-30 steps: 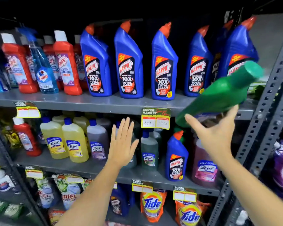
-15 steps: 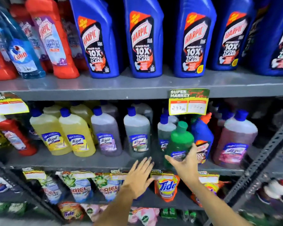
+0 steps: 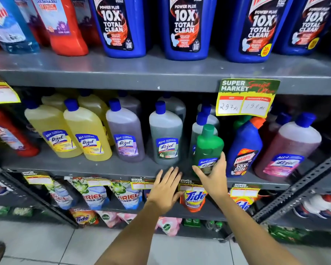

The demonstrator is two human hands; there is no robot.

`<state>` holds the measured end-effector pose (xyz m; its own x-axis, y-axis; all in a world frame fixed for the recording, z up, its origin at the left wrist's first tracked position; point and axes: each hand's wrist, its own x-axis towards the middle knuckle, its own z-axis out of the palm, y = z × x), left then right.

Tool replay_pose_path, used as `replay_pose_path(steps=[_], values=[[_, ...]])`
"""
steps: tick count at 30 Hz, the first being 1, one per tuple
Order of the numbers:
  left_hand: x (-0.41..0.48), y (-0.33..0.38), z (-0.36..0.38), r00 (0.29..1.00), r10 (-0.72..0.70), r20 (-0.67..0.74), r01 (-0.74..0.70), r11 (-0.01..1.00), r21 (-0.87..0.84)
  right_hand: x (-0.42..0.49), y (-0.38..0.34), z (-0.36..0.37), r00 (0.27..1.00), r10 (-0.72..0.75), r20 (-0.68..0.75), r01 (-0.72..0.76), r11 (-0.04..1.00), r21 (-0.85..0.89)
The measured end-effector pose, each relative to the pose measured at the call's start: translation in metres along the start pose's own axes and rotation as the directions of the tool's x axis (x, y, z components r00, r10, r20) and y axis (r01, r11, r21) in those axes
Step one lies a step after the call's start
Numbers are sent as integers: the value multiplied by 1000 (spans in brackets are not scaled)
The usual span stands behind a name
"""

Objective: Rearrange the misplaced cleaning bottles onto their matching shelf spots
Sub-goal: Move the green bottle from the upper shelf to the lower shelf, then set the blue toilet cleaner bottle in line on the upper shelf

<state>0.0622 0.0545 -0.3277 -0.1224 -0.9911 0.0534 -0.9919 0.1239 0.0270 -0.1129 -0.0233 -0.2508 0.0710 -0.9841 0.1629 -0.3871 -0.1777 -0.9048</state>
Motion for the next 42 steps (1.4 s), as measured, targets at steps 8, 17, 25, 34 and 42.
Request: replay_pose_path(steps=[8, 17, 25, 34, 42], values=[[-1, 2, -1, 999, -34, -34, 35, 999, 40, -3, 8, -62, 833, -96, -546, 91, 995, -36], [-2, 4, 0, 998, -52, -38, 53, 998, 29, 43, 12, -65, 951, 104, -293, -118, 993, -31], [-1, 3, -40, 995, 19, -97, -30, 993, -117, 34, 0, -81, 937, 106, -334, -124, 992, -35], [26, 35, -230, 563, 318, -763, -447, 894, 42, -25, -83, -160, 871, -180, -457, 242, 967, 78], [92, 51, -331, 645, 144, -751, -19, 985, 172, 23, -218, -237, 667, -465, -582, 567, 824, -9]])
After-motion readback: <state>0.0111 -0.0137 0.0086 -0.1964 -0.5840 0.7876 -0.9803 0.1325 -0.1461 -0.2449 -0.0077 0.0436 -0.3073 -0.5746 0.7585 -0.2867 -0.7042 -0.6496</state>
